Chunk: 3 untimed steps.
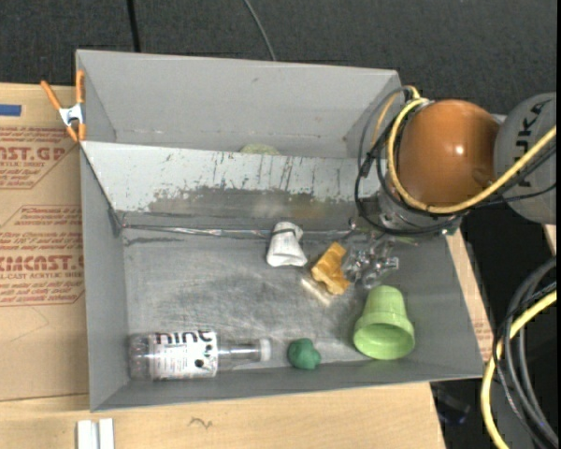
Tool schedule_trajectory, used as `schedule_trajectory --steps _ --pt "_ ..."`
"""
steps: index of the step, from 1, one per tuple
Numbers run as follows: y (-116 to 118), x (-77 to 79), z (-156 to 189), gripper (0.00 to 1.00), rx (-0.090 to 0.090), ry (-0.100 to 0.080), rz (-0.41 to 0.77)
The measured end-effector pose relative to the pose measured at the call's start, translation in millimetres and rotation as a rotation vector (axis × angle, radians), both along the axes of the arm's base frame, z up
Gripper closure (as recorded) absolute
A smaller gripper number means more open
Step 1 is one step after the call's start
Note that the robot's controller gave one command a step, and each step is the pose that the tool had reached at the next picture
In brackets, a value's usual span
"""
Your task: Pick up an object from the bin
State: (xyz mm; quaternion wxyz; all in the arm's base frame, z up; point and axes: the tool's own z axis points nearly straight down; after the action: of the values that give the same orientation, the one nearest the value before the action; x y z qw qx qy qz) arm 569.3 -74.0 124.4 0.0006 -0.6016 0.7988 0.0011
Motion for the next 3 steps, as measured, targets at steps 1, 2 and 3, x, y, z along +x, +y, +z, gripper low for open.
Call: schedule_trajectory --steps 1,2,3 --pt "3.3 5.1 -20.1 1.00 -0.004 -0.003 0.004" --pt "3.4 6.5 -15.4 1.00 -0.003 -0.008 0.001" --pt "3.7 6.3 -21.8 1.00 -0.002 -0.013 0.000"
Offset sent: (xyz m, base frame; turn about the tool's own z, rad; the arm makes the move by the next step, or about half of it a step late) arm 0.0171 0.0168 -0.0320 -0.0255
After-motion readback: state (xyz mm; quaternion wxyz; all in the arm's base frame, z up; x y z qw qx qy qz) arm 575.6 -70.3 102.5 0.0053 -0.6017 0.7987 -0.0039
